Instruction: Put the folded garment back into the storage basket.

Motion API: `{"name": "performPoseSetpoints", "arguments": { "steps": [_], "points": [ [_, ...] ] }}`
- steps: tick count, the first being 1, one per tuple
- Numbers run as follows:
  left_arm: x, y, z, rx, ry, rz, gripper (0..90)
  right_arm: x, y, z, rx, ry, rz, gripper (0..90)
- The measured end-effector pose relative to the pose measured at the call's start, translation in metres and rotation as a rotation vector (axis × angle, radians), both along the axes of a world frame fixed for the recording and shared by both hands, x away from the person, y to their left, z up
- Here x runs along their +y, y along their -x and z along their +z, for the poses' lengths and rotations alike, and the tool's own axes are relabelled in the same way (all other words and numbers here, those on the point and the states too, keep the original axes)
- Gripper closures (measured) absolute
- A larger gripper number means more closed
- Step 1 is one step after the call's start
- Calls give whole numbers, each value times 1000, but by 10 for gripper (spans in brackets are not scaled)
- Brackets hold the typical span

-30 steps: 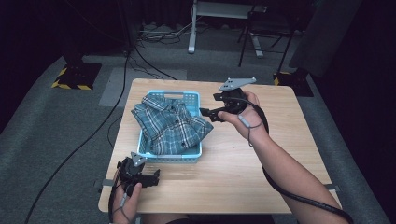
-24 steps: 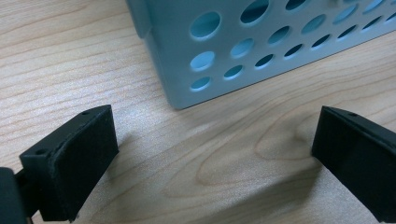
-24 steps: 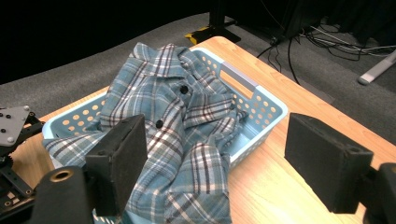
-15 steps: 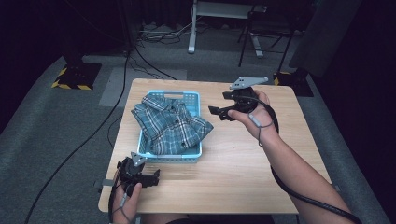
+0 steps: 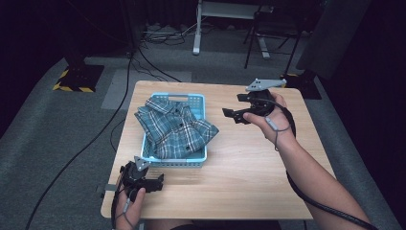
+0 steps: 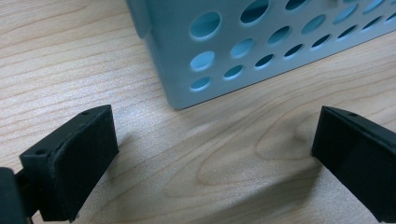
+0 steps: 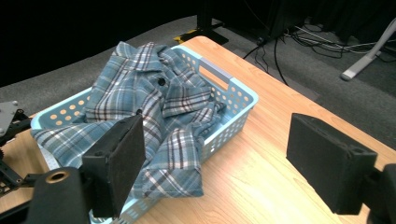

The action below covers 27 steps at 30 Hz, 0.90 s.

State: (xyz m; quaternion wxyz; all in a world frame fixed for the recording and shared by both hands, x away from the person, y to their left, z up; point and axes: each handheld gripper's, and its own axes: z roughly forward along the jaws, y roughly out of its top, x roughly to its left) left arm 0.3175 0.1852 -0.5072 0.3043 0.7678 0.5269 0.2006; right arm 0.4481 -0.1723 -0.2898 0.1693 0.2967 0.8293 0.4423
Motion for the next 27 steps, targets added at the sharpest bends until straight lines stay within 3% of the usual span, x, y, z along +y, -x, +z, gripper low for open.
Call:
{"name": "performPoseSetpoints", "arguments": {
  "steps": [27],
  "points": [
    [0, 0, 0, -1, 1, -1, 2, -40, 0, 2, -2, 2, -50, 180]
  ]
}}
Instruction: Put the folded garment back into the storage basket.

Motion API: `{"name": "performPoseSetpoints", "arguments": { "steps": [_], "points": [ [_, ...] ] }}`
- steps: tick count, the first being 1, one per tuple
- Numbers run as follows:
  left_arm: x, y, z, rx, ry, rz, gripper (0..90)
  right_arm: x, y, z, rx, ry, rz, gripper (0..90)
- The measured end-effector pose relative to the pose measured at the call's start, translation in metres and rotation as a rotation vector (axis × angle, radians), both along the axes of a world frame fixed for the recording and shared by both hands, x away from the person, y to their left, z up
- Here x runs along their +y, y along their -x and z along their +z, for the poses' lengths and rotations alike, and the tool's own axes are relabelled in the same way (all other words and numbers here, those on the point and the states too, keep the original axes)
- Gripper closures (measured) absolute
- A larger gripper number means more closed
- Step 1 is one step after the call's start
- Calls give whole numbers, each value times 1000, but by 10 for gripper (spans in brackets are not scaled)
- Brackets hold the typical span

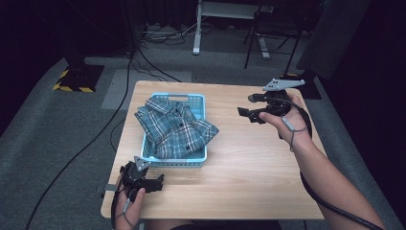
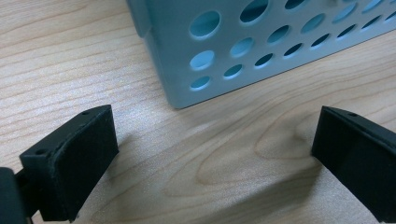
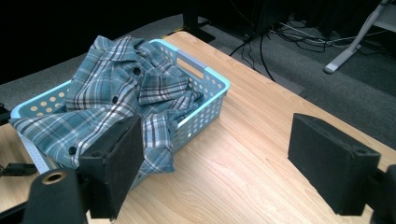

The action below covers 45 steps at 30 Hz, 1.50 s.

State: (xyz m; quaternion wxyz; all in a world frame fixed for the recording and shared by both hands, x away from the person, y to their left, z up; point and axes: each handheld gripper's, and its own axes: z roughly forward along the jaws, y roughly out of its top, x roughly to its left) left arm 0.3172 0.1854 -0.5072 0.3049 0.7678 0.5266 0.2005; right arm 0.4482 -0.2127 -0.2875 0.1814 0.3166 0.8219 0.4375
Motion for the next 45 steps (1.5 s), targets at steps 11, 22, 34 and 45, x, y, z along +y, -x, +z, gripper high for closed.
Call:
{"name": "performPoseSetpoints", "arguments": {
  "steps": [11, 22, 34, 45],
  "points": [
    [0, 0, 0, -2, 0, -3, 2, -19, 2, -1, -4, 11, -30, 178],
    [0, 0, 0, -1, -1, -3, 2, -46, 6, 2, -8, 21, -77, 177],
    [0, 1, 0, 0, -3, -5, 3, -68, 12, -4, -8, 39, -101, 174],
    [0, 1, 0, 0, -3, -5, 3, -85, 19, -10, -4, 46, -111, 172]
  ]
}}
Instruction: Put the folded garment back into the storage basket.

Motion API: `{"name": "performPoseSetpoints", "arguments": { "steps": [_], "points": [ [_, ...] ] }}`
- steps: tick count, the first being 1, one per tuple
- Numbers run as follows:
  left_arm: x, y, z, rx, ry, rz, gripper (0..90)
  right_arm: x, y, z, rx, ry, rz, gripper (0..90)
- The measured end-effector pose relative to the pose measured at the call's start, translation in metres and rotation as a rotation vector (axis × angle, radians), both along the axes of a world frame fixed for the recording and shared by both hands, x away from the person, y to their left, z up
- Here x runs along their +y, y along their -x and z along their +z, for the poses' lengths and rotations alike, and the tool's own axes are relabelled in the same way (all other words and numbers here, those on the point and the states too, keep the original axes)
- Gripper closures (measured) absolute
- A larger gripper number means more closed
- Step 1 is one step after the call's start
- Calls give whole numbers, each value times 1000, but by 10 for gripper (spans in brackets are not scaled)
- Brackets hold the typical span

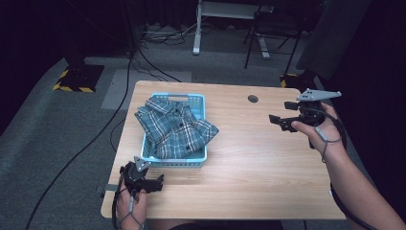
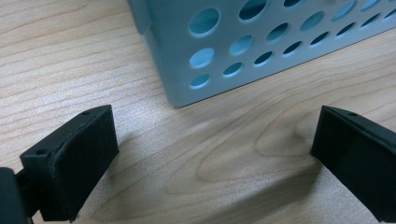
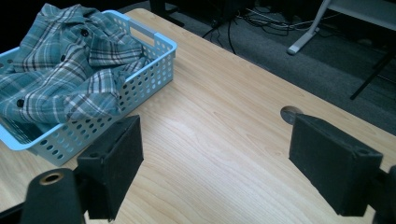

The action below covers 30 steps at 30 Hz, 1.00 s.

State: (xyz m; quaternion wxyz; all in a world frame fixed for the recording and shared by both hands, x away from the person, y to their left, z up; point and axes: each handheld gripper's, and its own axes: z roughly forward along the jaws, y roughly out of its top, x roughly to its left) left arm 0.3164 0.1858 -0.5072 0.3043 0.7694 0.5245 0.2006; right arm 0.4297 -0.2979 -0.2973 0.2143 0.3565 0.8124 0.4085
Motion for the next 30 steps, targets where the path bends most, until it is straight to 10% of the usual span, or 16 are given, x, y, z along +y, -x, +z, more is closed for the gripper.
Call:
{"name": "performPoseSetpoints", "arguments": {
  "steps": [30],
  "points": [
    [0, 0, 0, 0, 0, 0, 3, -48, 12, -35, 56, 43, -68, 170]
  ]
}}
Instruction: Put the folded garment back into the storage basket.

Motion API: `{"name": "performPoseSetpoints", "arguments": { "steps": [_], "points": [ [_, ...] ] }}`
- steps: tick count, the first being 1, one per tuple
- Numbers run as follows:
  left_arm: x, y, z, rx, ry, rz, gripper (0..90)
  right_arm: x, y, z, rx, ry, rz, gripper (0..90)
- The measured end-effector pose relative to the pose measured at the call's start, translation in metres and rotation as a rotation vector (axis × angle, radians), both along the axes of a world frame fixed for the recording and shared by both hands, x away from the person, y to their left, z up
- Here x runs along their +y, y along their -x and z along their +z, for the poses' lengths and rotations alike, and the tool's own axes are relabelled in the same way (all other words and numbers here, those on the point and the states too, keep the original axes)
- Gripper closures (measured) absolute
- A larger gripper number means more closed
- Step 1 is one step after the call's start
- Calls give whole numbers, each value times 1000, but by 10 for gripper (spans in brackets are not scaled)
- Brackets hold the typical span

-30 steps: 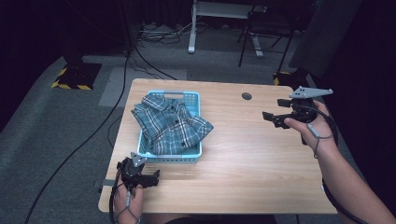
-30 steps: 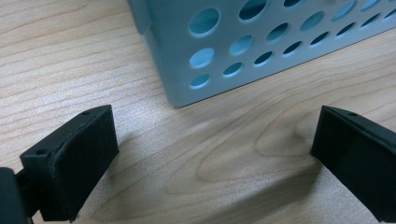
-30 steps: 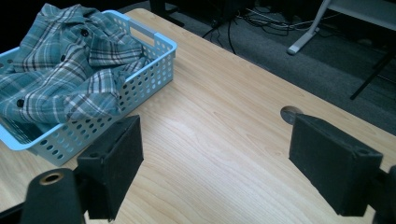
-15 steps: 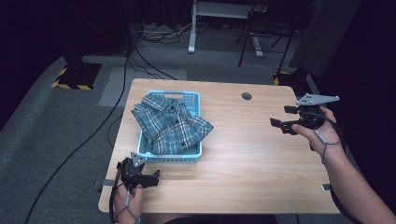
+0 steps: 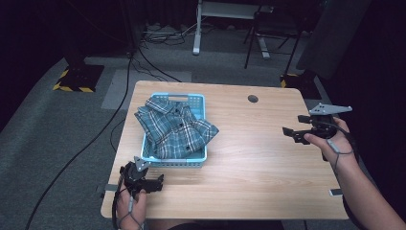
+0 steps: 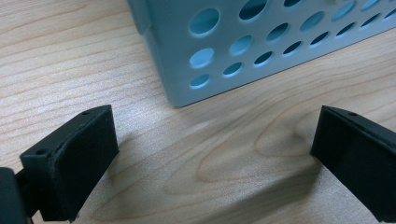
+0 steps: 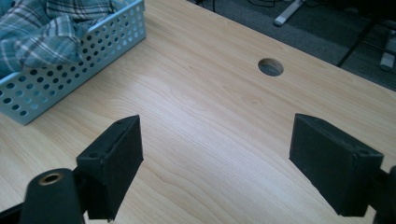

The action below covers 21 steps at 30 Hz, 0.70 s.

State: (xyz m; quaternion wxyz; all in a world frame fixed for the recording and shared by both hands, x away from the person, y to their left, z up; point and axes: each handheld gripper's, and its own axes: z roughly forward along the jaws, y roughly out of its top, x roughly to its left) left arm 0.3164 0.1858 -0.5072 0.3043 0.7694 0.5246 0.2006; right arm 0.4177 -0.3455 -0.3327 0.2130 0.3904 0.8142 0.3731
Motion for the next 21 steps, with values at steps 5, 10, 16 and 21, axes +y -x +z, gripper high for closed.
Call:
{"name": "performPoseSetpoints", "arguments": {
  "steps": [5, 10, 16, 21],
  "points": [
    [0, 0, 0, 0, 0, 0, 3, -8, 2, -7, 13, 3, -15, 168],
    [0, 0, 0, 0, 0, 0, 3, -15, 5, -16, 29, 0, -31, 168],
    [0, 0, 0, 0, 0, 0, 3, -23, 8, -25, 39, -3, -41, 167],
    [0, 0, 0, 0, 0, 0, 3, -29, 11, -32, 42, 0, -46, 167]
  ]
}}
